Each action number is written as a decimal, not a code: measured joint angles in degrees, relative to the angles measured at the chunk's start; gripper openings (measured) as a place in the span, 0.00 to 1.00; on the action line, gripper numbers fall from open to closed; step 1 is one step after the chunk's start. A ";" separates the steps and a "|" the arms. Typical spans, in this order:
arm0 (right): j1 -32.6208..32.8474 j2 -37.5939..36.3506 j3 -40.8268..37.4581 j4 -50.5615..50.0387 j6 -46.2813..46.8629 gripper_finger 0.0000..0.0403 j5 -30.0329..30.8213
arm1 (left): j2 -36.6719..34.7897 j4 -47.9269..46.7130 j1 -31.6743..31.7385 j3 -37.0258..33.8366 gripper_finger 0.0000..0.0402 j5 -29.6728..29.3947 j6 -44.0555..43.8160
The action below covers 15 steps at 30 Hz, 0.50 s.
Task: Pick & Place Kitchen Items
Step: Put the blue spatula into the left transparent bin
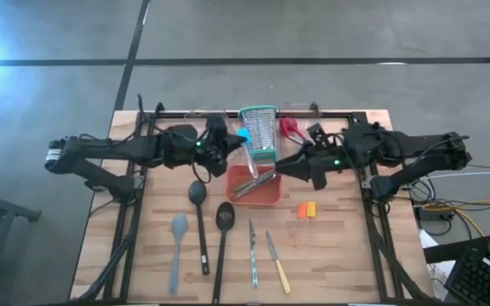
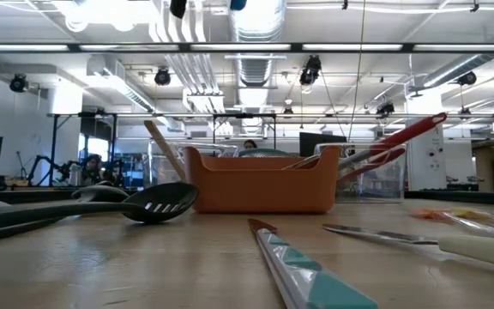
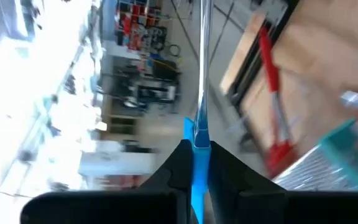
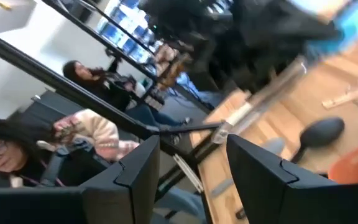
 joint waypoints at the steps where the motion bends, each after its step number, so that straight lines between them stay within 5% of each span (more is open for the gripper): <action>1: -0.14 0.20 -0.08 -0.96 0.58 0.45 -0.23 | 0.04 0.02 -0.80 0.77 0.07 -1.19 3.17; 10: -3.34 1.56 -0.36 -1.49 3.34 0.45 -1.92 | 1.75 0.37 -7.43 6.20 0.07 -15.04 29.82; 15: -4.26 4.23 -0.36 1.44 3.43 0.45 -5.73 | 3.38 3.64 -8.51 7.35 0.07 -16.70 38.53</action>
